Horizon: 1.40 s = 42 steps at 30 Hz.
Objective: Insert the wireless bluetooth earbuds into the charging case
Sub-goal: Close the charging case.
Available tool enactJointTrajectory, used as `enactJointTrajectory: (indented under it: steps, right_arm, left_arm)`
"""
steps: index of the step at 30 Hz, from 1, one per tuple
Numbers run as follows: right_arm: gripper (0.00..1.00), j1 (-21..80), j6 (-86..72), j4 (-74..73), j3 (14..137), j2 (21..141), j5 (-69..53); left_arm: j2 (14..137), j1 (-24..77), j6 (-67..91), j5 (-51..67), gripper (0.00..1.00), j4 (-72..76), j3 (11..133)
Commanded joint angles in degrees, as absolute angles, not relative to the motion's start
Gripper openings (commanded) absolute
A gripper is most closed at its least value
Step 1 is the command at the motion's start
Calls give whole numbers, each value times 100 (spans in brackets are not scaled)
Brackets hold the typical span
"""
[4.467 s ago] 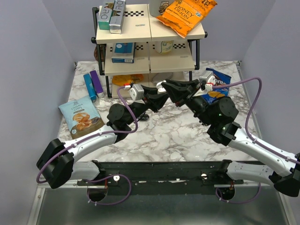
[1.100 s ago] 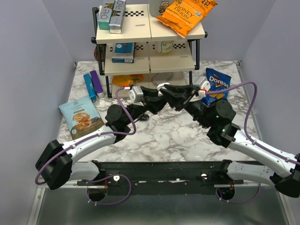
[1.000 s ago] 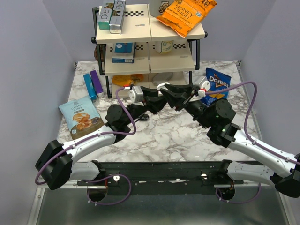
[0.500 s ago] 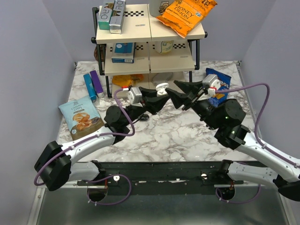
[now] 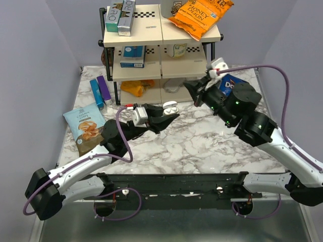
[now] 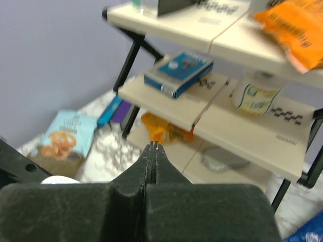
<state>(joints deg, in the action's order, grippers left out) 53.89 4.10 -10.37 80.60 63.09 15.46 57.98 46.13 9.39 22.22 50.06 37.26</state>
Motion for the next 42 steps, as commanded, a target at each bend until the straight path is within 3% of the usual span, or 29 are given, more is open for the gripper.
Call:
enactJointTrajectory:
  steps: [1, 16, 35, 39, 42]
  right_arm:
    - [1, 5388, 299, -2503, 8489, 6705, 723]
    - [1, 5388, 105, -3032, 8455, 6812, -316]
    - [1, 5396, 9, -3270, 8156, 6548, -528]
    - [1, 5396, -377, -2902, 7824, 6189, 568]
    - [14, 5379, -580, -1936, 6849, 5399, 1930]
  left_arm:
    - [5564, 4605, 230, 2979, 0, 4220, 3691]
    - [5642, 4614, 26, 3111, 0, 3964, 3841]
    - [5757, 4614, -62, 2857, 0, 3981, 3920]
    - [5748, 4623, 148, 2550, 0, 3885, 3876]
    - [5809, 4605, 816, 1707, 0, 3431, 3867]
